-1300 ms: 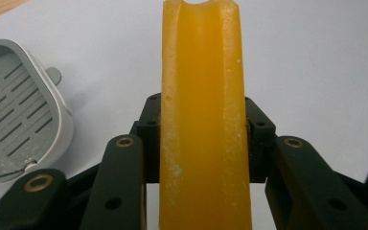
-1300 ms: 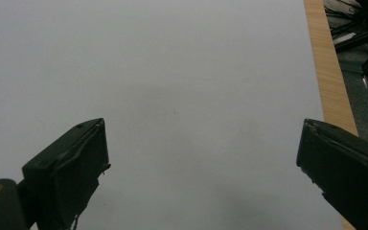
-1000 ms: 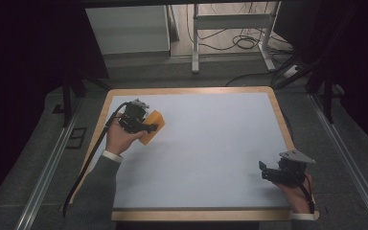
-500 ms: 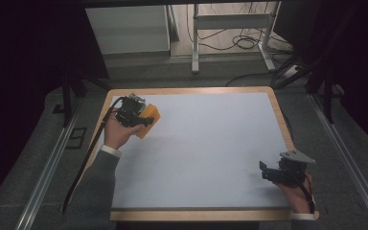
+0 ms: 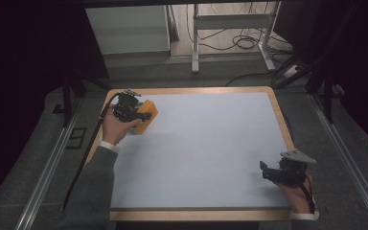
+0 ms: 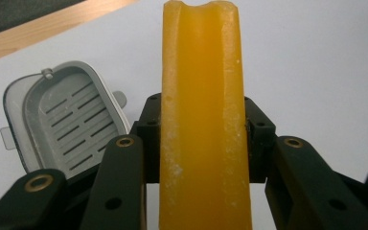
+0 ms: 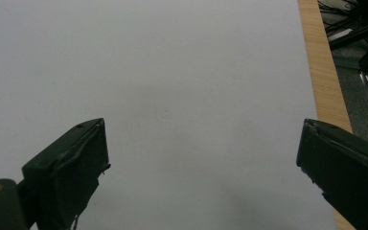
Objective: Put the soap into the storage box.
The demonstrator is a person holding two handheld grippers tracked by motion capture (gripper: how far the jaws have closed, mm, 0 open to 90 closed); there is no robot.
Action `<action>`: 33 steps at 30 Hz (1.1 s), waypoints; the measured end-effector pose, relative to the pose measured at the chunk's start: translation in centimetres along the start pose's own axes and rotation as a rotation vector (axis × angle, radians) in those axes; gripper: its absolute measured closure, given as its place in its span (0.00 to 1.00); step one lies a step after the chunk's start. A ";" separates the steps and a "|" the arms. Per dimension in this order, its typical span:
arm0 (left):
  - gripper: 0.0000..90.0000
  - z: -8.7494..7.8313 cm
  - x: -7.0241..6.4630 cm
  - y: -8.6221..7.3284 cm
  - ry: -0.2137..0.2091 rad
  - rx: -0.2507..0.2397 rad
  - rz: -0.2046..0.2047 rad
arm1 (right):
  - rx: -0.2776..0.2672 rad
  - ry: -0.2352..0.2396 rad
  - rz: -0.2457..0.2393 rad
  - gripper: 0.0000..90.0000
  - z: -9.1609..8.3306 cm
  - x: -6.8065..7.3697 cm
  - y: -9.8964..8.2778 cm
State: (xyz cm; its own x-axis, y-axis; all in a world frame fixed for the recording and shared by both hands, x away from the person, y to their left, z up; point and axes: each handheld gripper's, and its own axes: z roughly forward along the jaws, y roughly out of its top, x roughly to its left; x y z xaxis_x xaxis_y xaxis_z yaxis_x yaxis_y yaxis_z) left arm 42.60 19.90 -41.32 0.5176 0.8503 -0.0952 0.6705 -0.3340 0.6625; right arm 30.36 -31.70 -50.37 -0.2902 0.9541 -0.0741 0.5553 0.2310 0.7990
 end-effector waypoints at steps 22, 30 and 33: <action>0.68 1.3 3.8 0.9 0.018 0.017 -0.111 | 0.004 -0.004 0.003 0.04 0.0 -0.1 -0.1; 0.68 1.8 5.1 1.3 0.033 0.010 -0.145 | 0.005 -0.010 0.005 0.04 0.0 -0.3 -0.2; 0.68 2.0 5.6 1.5 0.034 0.003 -0.165 | 0.006 -0.011 0.005 0.04 0.0 -0.4 -0.2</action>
State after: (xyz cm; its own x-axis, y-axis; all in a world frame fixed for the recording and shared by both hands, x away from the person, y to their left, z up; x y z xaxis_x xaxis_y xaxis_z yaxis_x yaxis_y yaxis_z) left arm 47.56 23.32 -42.32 0.3822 0.9069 -0.1772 0.7467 -0.1902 0.6374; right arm 30.34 -32.10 -50.54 -0.2788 0.9573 -0.0764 0.5615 0.2270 0.7958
